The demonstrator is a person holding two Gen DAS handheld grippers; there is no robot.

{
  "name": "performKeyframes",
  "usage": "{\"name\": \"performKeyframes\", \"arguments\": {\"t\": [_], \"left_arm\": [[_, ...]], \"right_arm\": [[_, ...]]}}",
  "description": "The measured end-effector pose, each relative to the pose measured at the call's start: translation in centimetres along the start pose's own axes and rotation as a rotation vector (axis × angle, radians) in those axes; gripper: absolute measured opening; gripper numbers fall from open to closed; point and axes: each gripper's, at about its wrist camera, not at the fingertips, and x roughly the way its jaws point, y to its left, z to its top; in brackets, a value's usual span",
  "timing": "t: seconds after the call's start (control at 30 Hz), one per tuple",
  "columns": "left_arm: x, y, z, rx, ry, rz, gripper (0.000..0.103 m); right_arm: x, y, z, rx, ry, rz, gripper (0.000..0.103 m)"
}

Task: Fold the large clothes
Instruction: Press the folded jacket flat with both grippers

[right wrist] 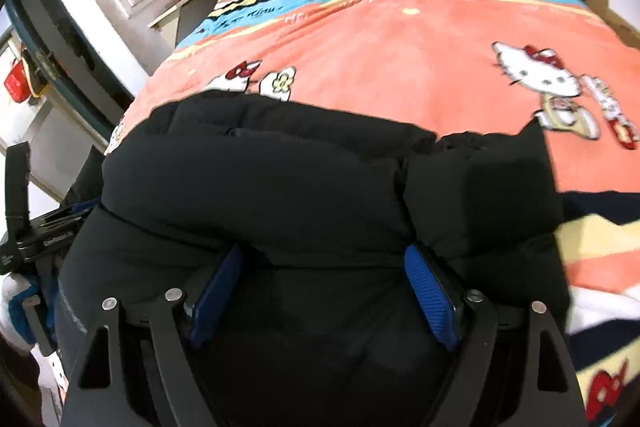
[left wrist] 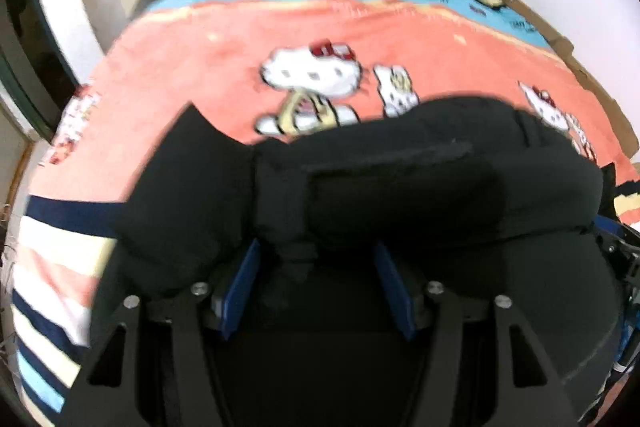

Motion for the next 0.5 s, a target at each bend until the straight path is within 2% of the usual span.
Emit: {"name": "performKeyframes", "arguments": {"t": [0.07, 0.17, 0.23, 0.33, 0.5], "left_arm": [[-2.5, 1.5, -0.9, -0.032, -0.047, -0.02, 0.058], [-2.7, 3.3, -2.7, -0.059, -0.025, -0.03, 0.058], [-1.4, 4.3, -4.0, -0.073, -0.012, -0.01, 0.058], [-0.4, 4.8, -4.9, -0.097, -0.047, -0.006, 0.061], [-0.1, 3.9, -4.8, -0.073, -0.041, 0.05, 0.063]], "right_arm": [[-2.2, 0.5, -0.6, -0.037, -0.039, -0.014, 0.078], [-4.3, 0.2, -2.7, -0.047, -0.065, 0.013, 0.078], [-3.5, -0.8, -3.8, -0.028, -0.049, 0.011, 0.078], [-1.8, -1.9, -4.6, -0.009, -0.044, 0.018, 0.077], [-0.7, -2.3, -4.6, 0.003, -0.04, -0.005, 0.077]]}}
